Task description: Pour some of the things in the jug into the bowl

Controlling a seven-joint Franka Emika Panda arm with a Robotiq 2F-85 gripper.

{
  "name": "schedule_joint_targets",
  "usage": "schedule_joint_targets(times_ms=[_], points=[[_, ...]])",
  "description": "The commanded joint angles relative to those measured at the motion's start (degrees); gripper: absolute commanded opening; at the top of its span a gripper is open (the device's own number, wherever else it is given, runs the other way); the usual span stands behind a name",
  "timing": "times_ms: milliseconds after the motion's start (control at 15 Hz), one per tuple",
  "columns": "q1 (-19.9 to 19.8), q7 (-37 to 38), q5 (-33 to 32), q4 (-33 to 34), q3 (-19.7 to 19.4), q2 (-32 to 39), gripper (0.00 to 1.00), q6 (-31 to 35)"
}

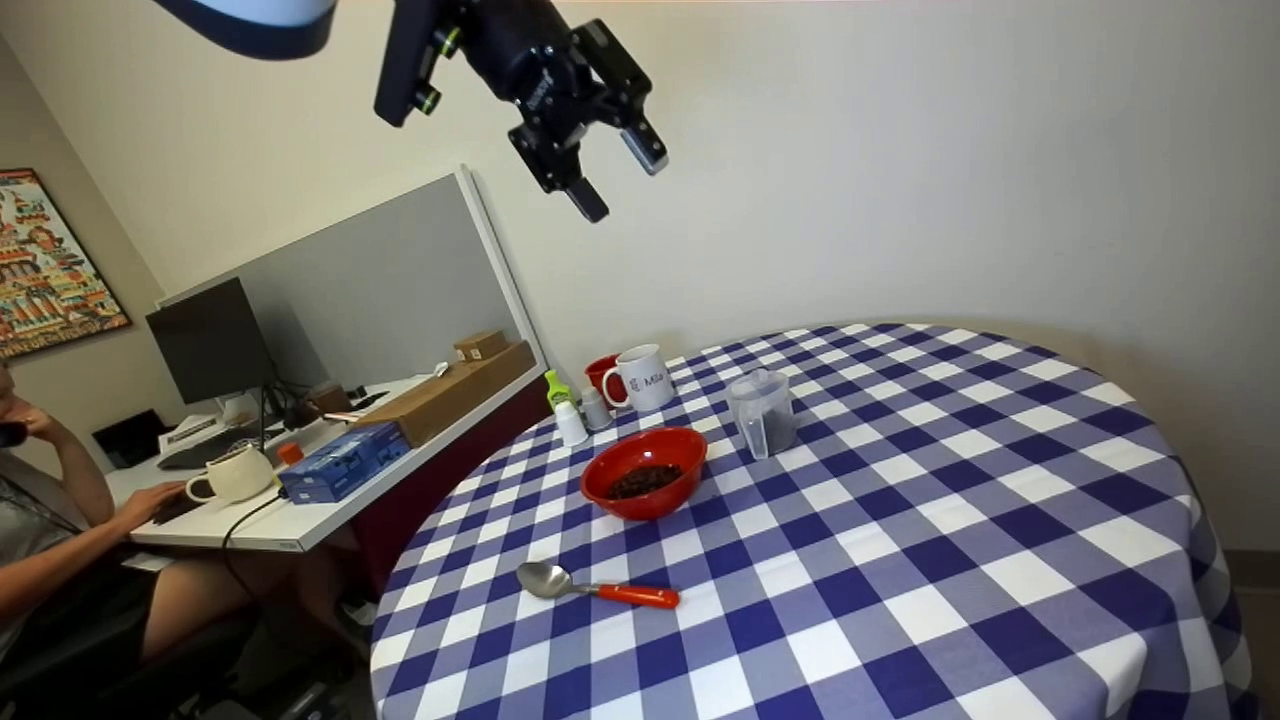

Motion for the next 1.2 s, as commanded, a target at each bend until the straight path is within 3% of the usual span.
schedule_joint_targets(times_ms=[0, 400, 1133], points=[[3.9, -4.4, -0.8, 10.1, -2.2, 11.1, 1.00, -4.4], [7.9, -14.9, 4.0, 20.9, -4.7, 23.8, 1.00, -8.2], [6.5, -24.9, 11.5, 29.0, -7.0, 38.7, 1.00, -8.4]])
